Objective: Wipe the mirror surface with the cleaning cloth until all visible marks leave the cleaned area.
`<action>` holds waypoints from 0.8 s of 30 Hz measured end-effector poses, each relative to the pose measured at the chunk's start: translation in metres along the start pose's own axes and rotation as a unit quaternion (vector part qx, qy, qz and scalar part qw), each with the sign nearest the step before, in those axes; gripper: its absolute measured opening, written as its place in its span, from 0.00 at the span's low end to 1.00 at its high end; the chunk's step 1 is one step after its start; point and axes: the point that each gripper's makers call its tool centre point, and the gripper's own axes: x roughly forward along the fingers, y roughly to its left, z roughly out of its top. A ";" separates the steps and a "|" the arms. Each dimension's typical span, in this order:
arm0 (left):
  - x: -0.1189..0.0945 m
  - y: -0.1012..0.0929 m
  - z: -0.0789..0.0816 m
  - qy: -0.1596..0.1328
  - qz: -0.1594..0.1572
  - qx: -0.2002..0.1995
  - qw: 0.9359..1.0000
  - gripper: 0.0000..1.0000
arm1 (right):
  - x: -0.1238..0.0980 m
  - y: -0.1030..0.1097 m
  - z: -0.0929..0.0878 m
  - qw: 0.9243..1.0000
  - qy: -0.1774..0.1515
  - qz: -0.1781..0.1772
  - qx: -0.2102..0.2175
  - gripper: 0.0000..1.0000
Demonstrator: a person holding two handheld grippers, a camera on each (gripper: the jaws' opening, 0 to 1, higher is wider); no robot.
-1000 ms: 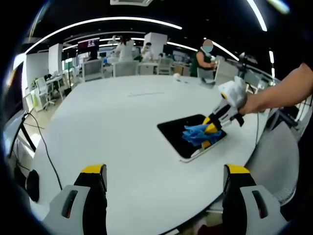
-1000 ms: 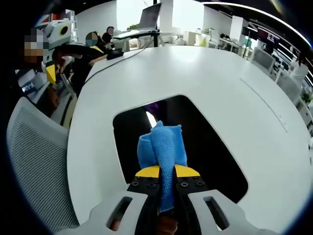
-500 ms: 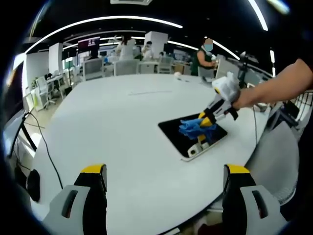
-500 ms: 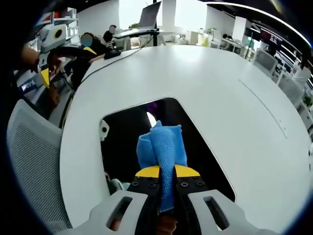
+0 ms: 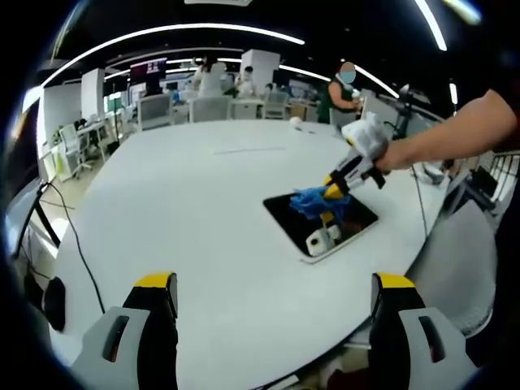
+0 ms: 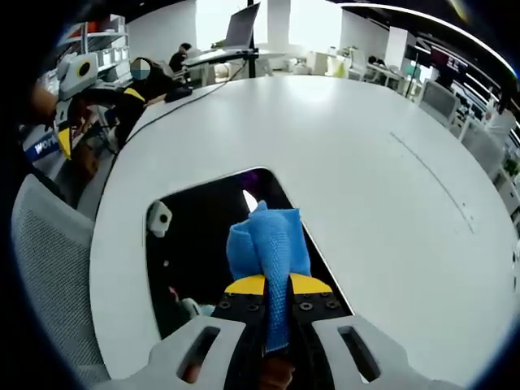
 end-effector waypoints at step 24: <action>0.003 0.000 -0.001 0.004 0.000 -0.003 1.000 1.00 | 0.007 -0.020 0.007 1.000 -0.007 0.006 0.005 0.04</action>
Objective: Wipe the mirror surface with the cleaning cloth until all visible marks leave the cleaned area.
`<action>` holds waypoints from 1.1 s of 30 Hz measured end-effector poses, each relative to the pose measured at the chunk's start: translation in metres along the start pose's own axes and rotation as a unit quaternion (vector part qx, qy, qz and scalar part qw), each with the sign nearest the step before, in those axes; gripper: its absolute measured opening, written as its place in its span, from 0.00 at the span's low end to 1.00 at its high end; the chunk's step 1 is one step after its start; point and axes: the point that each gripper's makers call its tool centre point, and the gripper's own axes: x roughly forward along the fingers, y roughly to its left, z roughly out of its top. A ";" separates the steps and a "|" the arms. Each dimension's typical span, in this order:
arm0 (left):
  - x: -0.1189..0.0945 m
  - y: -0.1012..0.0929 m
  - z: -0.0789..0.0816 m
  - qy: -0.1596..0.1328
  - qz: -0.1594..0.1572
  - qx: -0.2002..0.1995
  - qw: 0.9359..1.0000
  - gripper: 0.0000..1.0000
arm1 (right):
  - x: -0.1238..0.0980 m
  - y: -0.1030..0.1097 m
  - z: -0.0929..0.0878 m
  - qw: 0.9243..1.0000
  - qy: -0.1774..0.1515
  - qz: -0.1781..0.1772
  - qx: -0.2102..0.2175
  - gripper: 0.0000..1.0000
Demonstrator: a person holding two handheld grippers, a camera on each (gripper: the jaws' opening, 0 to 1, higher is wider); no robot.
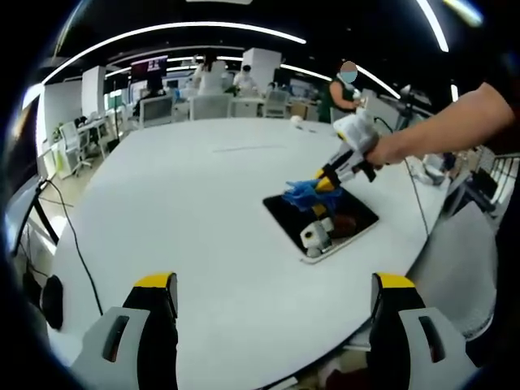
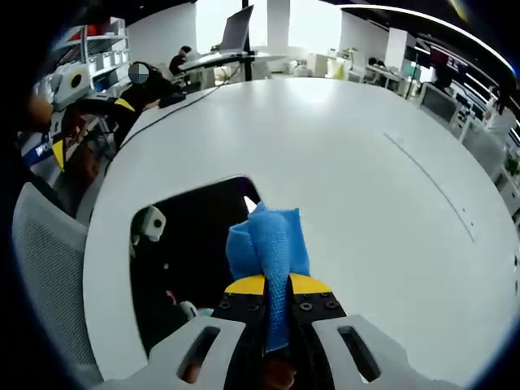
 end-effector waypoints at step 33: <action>-0.001 -0.001 0.003 -0.004 0.003 0.001 1.000 1.00 | -0.009 -0.009 -0.013 1.000 0.004 -0.010 -0.001 0.04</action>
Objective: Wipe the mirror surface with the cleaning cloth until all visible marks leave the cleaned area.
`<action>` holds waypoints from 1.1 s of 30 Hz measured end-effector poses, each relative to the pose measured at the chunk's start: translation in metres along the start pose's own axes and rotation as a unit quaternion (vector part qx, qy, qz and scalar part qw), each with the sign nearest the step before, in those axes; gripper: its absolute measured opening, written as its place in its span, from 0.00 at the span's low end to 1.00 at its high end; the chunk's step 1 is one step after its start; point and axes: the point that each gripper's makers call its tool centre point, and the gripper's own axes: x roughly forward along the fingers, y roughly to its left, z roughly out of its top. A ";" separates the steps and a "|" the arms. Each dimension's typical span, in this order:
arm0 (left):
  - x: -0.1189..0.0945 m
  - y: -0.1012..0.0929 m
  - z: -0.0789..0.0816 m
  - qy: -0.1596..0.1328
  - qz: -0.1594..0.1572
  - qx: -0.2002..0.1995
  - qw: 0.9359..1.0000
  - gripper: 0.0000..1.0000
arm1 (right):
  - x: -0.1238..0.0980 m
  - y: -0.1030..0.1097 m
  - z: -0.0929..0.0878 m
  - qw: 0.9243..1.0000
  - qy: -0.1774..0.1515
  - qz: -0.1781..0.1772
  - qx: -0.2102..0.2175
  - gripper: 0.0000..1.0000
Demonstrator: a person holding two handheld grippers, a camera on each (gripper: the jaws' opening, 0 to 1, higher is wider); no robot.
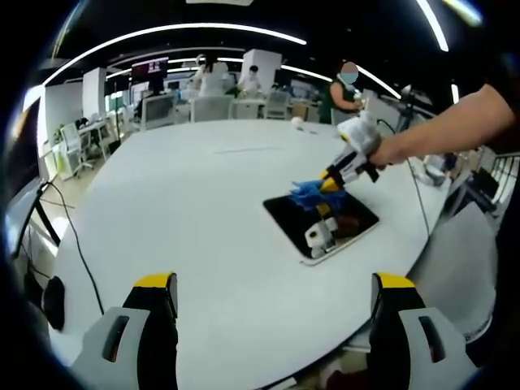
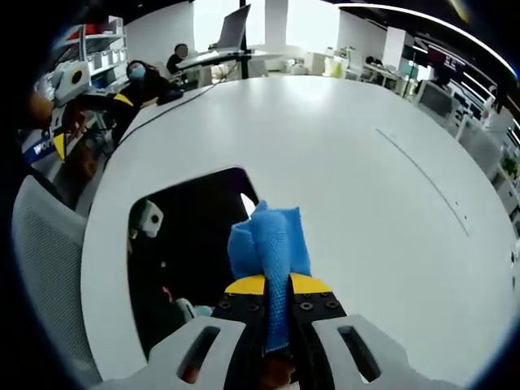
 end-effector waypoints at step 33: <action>0.003 -0.004 0.004 0.002 -0.007 0.008 1.000 1.00 | -0.016 -0.012 -0.020 0.999 0.013 -0.025 0.021 0.04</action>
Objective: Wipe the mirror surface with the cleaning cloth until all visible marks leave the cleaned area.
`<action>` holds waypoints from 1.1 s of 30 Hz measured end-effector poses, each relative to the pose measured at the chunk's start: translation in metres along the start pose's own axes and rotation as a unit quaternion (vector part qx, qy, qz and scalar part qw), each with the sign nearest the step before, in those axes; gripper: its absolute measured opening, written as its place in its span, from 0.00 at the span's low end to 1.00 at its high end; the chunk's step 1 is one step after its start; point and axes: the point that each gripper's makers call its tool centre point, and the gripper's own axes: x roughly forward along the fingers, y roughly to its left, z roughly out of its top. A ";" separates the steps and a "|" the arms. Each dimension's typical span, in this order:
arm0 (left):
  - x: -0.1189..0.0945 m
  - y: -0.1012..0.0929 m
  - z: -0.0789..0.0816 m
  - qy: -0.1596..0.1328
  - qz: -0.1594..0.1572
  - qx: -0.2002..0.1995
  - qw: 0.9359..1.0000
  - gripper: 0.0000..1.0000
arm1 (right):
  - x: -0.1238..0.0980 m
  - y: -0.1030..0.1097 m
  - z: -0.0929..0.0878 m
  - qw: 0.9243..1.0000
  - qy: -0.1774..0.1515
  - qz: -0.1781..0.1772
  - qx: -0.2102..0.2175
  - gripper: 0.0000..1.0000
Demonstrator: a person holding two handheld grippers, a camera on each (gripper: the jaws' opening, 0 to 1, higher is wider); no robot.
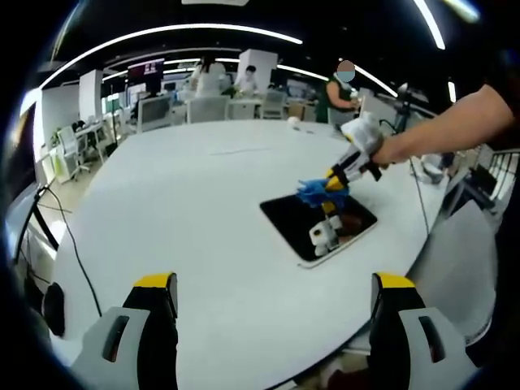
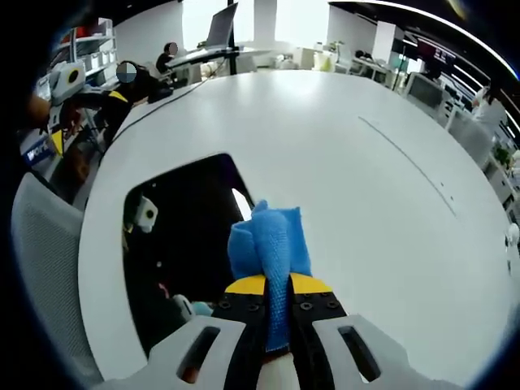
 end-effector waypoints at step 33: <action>0.005 -0.010 0.006 -0.014 -0.008 0.007 1.000 1.00 | -0.011 0.026 -0.014 0.996 -0.011 -0.070 0.054 0.03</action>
